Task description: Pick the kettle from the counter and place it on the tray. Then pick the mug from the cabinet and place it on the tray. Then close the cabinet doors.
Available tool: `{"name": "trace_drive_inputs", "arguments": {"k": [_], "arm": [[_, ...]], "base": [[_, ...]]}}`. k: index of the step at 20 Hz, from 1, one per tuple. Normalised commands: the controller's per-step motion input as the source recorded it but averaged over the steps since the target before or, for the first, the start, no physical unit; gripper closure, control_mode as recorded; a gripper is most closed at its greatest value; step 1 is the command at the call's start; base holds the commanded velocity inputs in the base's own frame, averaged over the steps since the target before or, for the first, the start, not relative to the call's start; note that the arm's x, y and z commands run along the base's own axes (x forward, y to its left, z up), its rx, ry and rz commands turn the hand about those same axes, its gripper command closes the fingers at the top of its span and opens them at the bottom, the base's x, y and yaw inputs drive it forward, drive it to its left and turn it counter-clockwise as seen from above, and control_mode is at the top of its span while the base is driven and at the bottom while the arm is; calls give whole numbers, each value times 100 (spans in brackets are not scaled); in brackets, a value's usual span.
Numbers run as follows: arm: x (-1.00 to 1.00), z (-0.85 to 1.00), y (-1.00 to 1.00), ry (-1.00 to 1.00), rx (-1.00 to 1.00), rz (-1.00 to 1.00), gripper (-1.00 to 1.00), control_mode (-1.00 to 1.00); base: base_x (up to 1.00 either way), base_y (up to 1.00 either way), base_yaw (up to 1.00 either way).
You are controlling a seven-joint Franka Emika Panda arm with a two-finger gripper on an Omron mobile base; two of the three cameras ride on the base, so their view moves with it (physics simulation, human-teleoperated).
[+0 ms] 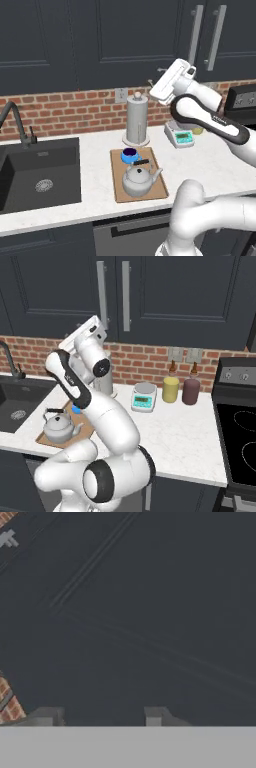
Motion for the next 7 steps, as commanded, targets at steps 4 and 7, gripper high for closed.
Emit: {"name": "trace_drive_inputs", "arguments": {"k": [4,7], "arm": [[15,0,-26,0,7,39,-100,-100],[-13,0,-11,0,1,36,-100,-100]], "base": [[0,0,0],[0,0,0]]}}
